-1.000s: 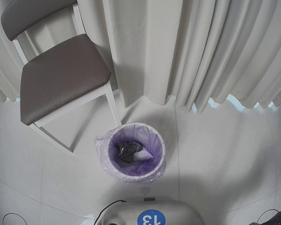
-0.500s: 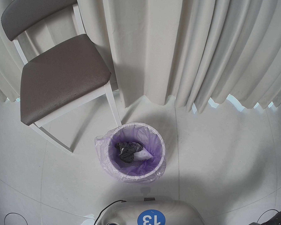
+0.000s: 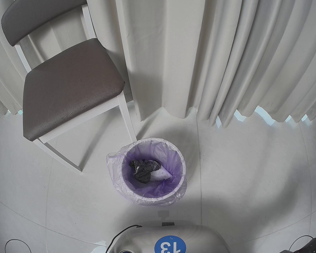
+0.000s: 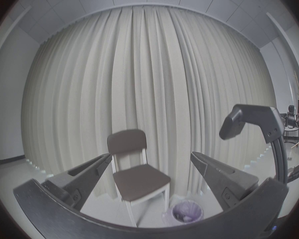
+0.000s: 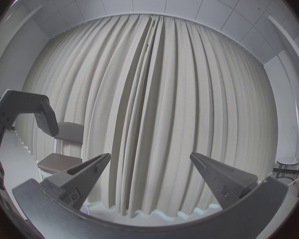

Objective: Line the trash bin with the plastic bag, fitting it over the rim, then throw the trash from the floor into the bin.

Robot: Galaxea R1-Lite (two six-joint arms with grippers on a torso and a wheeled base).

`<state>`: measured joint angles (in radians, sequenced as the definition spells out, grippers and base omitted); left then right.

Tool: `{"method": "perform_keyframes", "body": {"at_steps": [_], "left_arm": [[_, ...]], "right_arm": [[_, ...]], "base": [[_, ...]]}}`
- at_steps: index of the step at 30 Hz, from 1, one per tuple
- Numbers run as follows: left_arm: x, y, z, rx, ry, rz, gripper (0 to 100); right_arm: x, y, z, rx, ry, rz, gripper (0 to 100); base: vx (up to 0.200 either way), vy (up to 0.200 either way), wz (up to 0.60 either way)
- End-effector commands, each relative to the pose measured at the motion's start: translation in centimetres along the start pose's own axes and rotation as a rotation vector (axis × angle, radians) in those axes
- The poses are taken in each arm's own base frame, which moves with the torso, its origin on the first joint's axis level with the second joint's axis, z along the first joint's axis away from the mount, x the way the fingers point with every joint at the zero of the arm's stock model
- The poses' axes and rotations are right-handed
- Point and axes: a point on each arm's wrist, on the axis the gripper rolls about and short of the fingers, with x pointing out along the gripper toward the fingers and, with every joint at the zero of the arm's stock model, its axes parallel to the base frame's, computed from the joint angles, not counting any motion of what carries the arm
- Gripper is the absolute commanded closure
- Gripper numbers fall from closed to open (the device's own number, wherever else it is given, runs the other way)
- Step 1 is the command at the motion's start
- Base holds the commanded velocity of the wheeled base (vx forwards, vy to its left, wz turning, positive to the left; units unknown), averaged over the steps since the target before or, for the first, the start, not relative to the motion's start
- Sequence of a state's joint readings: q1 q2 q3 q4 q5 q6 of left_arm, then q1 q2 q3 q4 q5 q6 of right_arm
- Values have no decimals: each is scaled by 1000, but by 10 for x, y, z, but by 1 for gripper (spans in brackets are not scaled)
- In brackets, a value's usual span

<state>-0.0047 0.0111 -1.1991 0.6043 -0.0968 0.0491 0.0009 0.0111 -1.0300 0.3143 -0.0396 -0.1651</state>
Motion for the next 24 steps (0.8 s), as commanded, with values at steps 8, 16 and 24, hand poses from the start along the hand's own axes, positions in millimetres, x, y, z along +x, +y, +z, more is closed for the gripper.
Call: {"method": "perform_keyframes", "body": {"at_steps": [8,16,24], "left_arm": [[66,4,-65,69,-124,27,0],[86,2,-149,42,51,30,0],[85,0,-202,34,209,48,0]], "right_arm": [[26,10,-35,-113,-127,121,0],[43,20,-89,-116,-152,120,0],[45,29,-135,-104,-45,198,0]], "base": [[0,0,0],[0,0,0],[0,0,0]]}}
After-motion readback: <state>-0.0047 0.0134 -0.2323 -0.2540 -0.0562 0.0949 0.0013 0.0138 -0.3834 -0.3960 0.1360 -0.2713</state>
